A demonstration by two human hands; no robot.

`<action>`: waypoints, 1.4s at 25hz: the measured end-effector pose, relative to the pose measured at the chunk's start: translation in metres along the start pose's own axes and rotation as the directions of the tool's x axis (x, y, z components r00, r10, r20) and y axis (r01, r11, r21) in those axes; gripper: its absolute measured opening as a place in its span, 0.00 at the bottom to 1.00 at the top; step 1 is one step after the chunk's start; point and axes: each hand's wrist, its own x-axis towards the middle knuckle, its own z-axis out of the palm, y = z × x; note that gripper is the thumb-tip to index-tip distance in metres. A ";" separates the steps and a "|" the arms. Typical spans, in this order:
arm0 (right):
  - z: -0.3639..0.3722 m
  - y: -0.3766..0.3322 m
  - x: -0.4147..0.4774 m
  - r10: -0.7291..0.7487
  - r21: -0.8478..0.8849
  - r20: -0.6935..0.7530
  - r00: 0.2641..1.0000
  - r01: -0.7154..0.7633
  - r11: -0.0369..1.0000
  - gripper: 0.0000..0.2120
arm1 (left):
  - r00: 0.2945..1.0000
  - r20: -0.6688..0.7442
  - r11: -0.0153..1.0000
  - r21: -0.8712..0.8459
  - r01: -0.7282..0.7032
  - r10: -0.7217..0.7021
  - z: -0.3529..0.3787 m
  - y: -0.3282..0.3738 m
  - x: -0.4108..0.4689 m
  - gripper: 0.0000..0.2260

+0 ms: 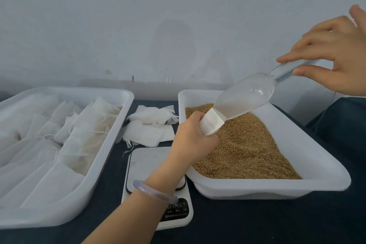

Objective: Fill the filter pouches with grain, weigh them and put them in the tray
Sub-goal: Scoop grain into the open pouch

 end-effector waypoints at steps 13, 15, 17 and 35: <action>0.129 -0.028 -0.082 0.501 -0.266 0.415 0.760 -0.425 0.865 0.15 | 0.994 -0.091 0.960 -0.277 0.036 -0.064 -0.005 -0.002 -0.002 0.12; 0.139 -0.032 -0.085 0.497 -0.206 0.499 0.710 -0.460 0.864 0.13 | 0.994 -0.094 0.964 -0.265 0.031 -0.058 -0.005 -0.003 -0.003 0.12; 0.142 -0.032 -0.085 0.502 -0.160 0.545 0.672 -0.504 0.849 0.12 | 0.994 -0.094 0.967 -0.252 0.027 -0.053 -0.004 -0.002 -0.003 0.12; 0.110 -0.015 -0.085 0.455 0.143 0.615 0.644 -0.659 0.739 0.11 | 0.996 -0.089 0.990 -0.143 0.006 -0.019 -0.003 -0.002 -0.005 0.12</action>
